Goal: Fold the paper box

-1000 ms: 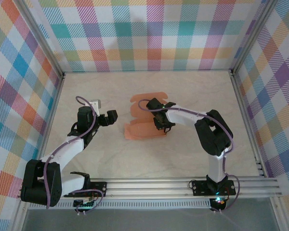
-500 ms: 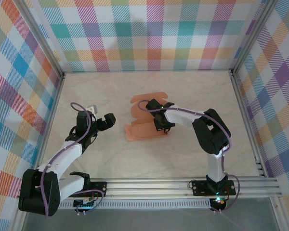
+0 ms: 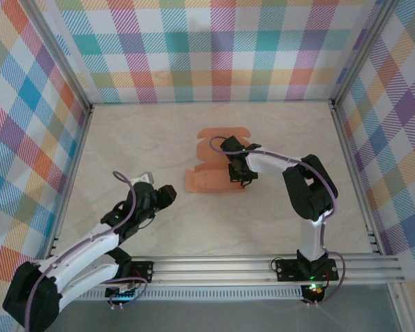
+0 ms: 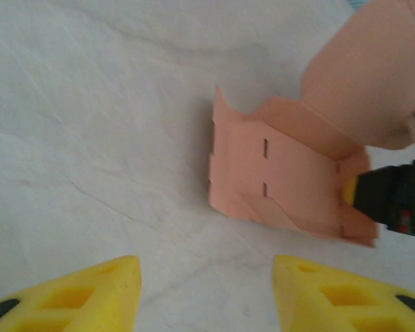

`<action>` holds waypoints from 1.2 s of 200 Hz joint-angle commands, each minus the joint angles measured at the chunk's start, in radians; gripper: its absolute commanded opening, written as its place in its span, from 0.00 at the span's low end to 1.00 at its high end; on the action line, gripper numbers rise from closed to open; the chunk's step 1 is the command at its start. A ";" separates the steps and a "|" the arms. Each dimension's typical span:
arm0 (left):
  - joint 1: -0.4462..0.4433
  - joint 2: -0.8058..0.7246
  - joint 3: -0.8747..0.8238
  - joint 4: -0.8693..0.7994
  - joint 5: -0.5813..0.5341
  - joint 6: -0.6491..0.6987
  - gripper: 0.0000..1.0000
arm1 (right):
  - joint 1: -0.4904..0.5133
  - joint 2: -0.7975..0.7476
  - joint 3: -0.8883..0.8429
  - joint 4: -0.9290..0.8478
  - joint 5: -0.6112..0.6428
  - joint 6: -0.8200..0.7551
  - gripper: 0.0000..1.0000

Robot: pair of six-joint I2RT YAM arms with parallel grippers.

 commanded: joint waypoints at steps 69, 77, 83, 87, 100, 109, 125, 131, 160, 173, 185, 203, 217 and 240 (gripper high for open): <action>-0.274 0.683 0.259 0.502 0.069 -0.218 0.29 | -0.010 0.018 0.019 0.024 -0.087 0.040 0.02; -0.294 0.747 0.310 0.523 0.072 -0.218 0.28 | -0.010 0.015 0.016 0.025 -0.089 0.041 0.02; -0.304 0.788 0.343 0.522 0.075 -0.219 0.27 | -0.010 0.011 0.013 0.027 -0.090 0.042 0.02; -0.308 0.811 0.367 0.519 0.080 -0.220 0.27 | -0.010 0.008 0.011 0.028 -0.090 0.042 0.02; -0.309 0.880 0.427 0.508 0.098 -0.238 0.25 | -0.012 -0.001 0.004 0.032 -0.090 0.041 0.02; -0.306 0.918 0.445 0.513 0.100 -0.249 0.24 | -0.012 -0.007 -0.004 0.037 -0.091 0.039 0.02; -0.294 0.960 0.474 0.500 0.105 -0.257 0.23 | -0.013 -0.018 -0.021 0.050 -0.094 0.035 0.02; -0.289 0.972 0.482 0.495 0.104 -0.259 0.23 | -0.014 -0.022 -0.027 0.056 -0.097 0.032 0.02; -0.265 1.004 0.511 0.480 0.096 -0.254 0.23 | -0.014 -0.028 -0.049 0.071 -0.113 0.021 0.02; -0.256 1.013 0.524 0.471 0.091 -0.243 0.23 | -0.014 -0.029 -0.054 0.071 -0.117 0.014 0.02; -0.248 1.020 0.533 0.465 0.092 -0.237 0.23 | -0.014 -0.031 -0.058 0.071 -0.123 0.006 0.02; -0.236 1.032 0.546 0.459 0.089 -0.233 0.23 | -0.015 -0.029 -0.061 0.065 -0.127 -0.002 0.02; -0.230 1.045 0.555 0.455 0.089 -0.236 0.24 | -0.015 -0.031 -0.065 0.060 -0.131 -0.005 0.02; -0.221 1.063 0.559 0.457 0.094 -0.242 0.25 | -0.014 -0.034 -0.067 0.052 -0.137 -0.006 0.01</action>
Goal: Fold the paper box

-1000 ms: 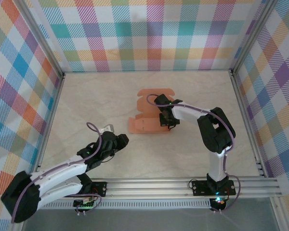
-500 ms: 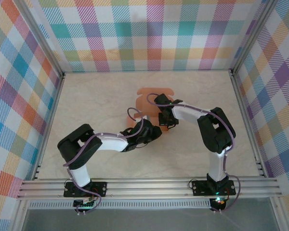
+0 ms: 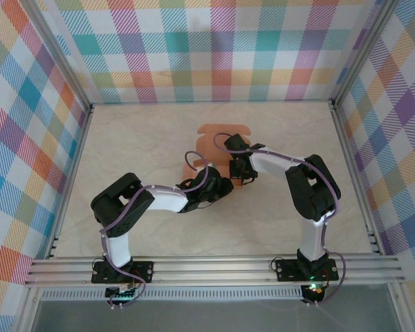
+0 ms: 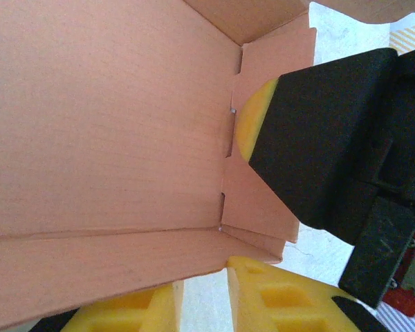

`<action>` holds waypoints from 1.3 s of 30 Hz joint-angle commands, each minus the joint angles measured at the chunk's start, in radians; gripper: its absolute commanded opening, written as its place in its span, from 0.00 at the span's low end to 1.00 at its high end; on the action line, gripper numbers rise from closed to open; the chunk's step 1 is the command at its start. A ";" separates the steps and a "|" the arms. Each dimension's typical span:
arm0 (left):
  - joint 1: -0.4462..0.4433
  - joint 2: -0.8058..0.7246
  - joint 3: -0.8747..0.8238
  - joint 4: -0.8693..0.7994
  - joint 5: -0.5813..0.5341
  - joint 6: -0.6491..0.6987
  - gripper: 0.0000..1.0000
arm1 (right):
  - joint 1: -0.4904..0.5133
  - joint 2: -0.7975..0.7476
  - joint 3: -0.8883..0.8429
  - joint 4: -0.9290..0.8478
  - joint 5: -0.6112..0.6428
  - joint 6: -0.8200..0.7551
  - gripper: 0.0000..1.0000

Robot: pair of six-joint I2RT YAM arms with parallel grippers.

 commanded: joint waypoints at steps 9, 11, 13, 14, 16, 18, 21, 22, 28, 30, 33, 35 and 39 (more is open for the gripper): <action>0.072 0.057 0.071 -0.024 -0.037 0.010 0.27 | 0.030 -0.041 -0.042 -0.068 -0.064 -0.005 0.05; 0.075 0.063 0.091 -0.028 -0.035 0.015 0.27 | 0.045 -0.039 -0.037 -0.082 -0.036 -0.001 0.06; 0.075 0.073 0.114 -0.033 -0.026 0.020 0.28 | 0.052 -0.039 -0.033 -0.091 -0.018 0.005 0.07; 0.074 0.079 0.117 -0.032 -0.024 0.018 0.28 | 0.051 -0.041 -0.035 -0.091 -0.015 0.009 0.07; 0.075 0.086 0.122 -0.030 -0.018 0.016 0.28 | 0.052 -0.034 -0.032 -0.095 -0.001 0.014 0.10; 0.076 0.090 0.119 -0.026 -0.012 0.013 0.28 | 0.050 -0.029 -0.027 -0.095 0.005 0.014 0.13; 0.075 0.089 0.110 -0.025 -0.014 0.011 0.28 | 0.050 -0.025 -0.018 -0.094 0.012 0.014 0.06; 0.075 0.089 0.108 -0.027 -0.016 0.010 0.28 | 0.051 -0.021 -0.012 -0.101 0.019 0.013 0.07; 0.078 0.094 0.122 -0.042 -0.025 0.009 0.28 | 0.050 -0.010 0.018 -0.122 0.023 0.001 0.09; 0.086 0.101 0.131 -0.049 -0.026 0.008 0.29 | 0.050 -0.010 0.020 -0.125 0.023 -0.002 0.09; 0.097 0.106 0.141 -0.041 -0.010 0.016 0.29 | 0.046 -0.010 0.022 -0.132 0.024 -0.006 0.09; 0.096 0.095 0.143 -0.054 -0.011 0.040 0.31 | 0.039 -0.008 0.024 -0.132 0.017 -0.008 0.09; 0.090 0.031 0.100 -0.066 -0.018 0.091 0.38 | 0.023 -0.003 0.043 -0.140 0.001 -0.018 0.09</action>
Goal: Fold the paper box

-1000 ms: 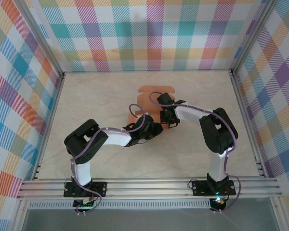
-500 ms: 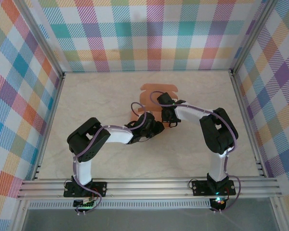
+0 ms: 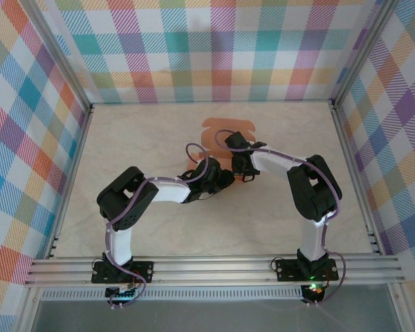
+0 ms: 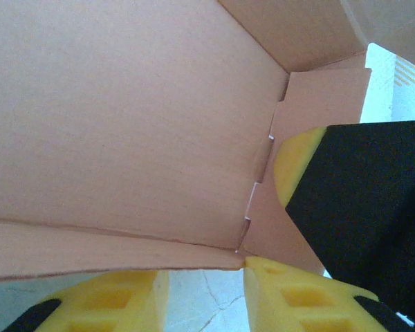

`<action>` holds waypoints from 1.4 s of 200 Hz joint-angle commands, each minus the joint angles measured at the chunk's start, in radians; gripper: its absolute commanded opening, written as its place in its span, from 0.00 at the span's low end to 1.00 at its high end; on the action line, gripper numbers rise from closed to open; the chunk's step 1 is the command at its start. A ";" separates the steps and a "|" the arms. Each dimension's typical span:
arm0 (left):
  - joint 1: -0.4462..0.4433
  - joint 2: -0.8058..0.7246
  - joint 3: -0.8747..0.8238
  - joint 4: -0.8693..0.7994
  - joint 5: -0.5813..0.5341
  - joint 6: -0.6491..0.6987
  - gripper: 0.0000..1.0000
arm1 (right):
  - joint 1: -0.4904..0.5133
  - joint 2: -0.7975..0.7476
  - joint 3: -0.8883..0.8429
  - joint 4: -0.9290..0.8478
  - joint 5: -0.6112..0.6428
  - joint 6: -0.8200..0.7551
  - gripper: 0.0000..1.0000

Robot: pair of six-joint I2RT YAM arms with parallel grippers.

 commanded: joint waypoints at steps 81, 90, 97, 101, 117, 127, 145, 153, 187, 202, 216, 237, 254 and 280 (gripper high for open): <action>0.032 -0.434 -0.114 -0.331 -0.273 0.316 0.74 | -0.018 0.000 0.037 -0.110 -0.095 -0.064 0.09; 0.051 -0.453 -0.121 -0.356 -0.267 0.301 0.80 | -0.022 -0.004 0.030 -0.105 -0.094 -0.067 0.09; 0.065 -0.464 -0.124 -0.373 -0.258 0.290 0.83 | -0.024 -0.005 0.028 -0.104 -0.096 -0.069 0.09; 0.071 -0.467 -0.125 -0.381 -0.254 0.281 0.86 | -0.025 -0.005 0.027 -0.104 -0.096 -0.069 0.09; 0.077 -0.473 -0.121 -0.421 -0.244 0.241 0.94 | -0.027 -0.004 0.025 -0.104 -0.097 -0.069 0.09; 0.079 -0.464 -0.105 -0.473 -0.250 0.180 0.93 | -0.031 -0.005 0.026 -0.102 -0.098 -0.069 0.09; 0.073 -0.424 -0.018 -0.736 -0.335 -0.042 0.72 | -0.030 -0.002 0.031 -0.106 -0.099 -0.073 0.09; 0.067 -0.403 0.014 -0.810 -0.351 -0.105 0.68 | -0.030 0.000 0.033 -0.106 -0.099 -0.074 0.09; 0.063 -0.350 0.025 -0.750 -0.290 -0.168 0.65 | -0.030 0.005 0.032 -0.102 -0.110 -0.072 0.09; 0.063 -0.305 0.071 -0.757 -0.261 -0.162 0.57 | -0.030 0.003 0.029 -0.102 -0.111 -0.073 0.09; 0.063 -0.267 0.103 -0.744 -0.235 -0.163 0.48 | -0.030 -0.001 0.028 -0.103 -0.107 -0.074 0.09; 0.063 -0.209 0.134 -0.732 -0.210 -0.169 0.46 | -0.030 -0.007 0.022 -0.106 -0.106 -0.081 0.09; 0.064 -0.172 0.157 -0.729 -0.195 -0.169 0.45 | -0.030 -0.011 0.017 -0.107 -0.107 -0.082 0.08; 0.064 -0.124 0.175 -0.696 -0.156 -0.173 0.44 | -0.030 -0.016 0.004 -0.101 -0.107 -0.079 0.09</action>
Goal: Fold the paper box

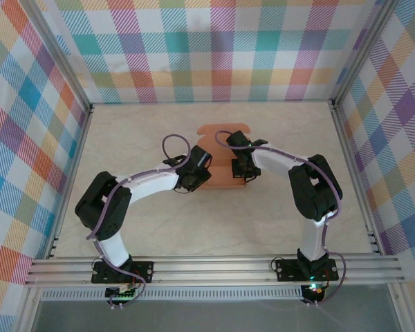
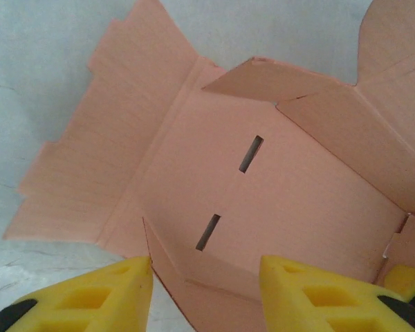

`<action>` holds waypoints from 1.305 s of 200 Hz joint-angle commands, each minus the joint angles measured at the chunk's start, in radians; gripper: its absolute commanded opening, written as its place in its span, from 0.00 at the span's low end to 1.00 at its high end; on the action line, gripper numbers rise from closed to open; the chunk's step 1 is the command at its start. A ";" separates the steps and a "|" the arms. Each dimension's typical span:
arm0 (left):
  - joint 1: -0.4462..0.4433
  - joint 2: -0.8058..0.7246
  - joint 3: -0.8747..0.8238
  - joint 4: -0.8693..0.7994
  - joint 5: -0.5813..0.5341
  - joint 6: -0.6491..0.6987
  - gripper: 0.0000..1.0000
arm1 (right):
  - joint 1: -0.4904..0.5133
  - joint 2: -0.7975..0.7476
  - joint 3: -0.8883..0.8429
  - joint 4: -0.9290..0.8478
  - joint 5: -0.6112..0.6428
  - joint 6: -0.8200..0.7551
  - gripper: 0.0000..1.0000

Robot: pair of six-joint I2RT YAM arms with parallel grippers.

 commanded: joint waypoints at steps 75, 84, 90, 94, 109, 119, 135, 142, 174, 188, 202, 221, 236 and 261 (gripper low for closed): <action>-0.006 0.181 0.147 0.090 0.223 0.085 0.41 | -0.007 -0.054 -0.074 0.033 -0.039 -0.052 0.09; -0.006 0.191 0.151 0.092 0.254 0.093 0.41 | -0.007 -0.058 -0.080 0.037 -0.035 -0.061 0.09; -0.007 0.198 0.154 0.094 0.284 0.099 0.41 | -0.008 -0.059 -0.084 0.041 -0.031 -0.065 0.09; -0.006 0.200 0.154 0.095 0.299 0.100 0.41 | -0.007 -0.059 -0.084 0.041 -0.030 -0.066 0.09; -0.007 0.201 0.134 0.105 0.334 0.099 0.40 | -0.007 -0.054 -0.083 0.041 -0.023 -0.074 0.08; -0.007 0.191 0.113 0.113 0.345 0.099 0.40 | -0.008 -0.052 -0.081 0.043 -0.024 -0.073 0.08; -0.004 0.179 0.095 0.120 0.384 0.108 0.40 | -0.007 -0.049 -0.078 0.047 -0.030 -0.073 0.08; 0.000 0.173 0.083 0.140 0.409 0.106 0.40 | -0.007 -0.048 -0.077 0.048 -0.031 -0.073 0.08; 0.024 0.134 0.042 0.177 0.446 0.124 0.40 | -0.009 -0.052 -0.078 0.050 -0.024 -0.075 0.08; 0.030 0.120 0.060 0.119 0.401 0.176 0.41 | -0.008 -0.052 -0.076 0.049 -0.021 -0.074 0.08; 0.032 0.108 0.086 0.049 0.349 0.243 0.44 | -0.009 -0.052 -0.075 0.047 -0.021 -0.073 0.08; 0.032 0.079 0.118 -0.055 0.246 0.347 0.48 | -0.009 -0.058 -0.075 0.050 -0.025 -0.078 0.08; 0.033 0.048 0.133 -0.119 0.134 0.413 0.51 | -0.009 -0.063 -0.078 0.052 -0.023 -0.084 0.08; 0.061 -0.006 0.125 -0.158 0.025 0.487 0.60 | -0.009 -0.073 -0.084 0.054 -0.022 -0.096 0.08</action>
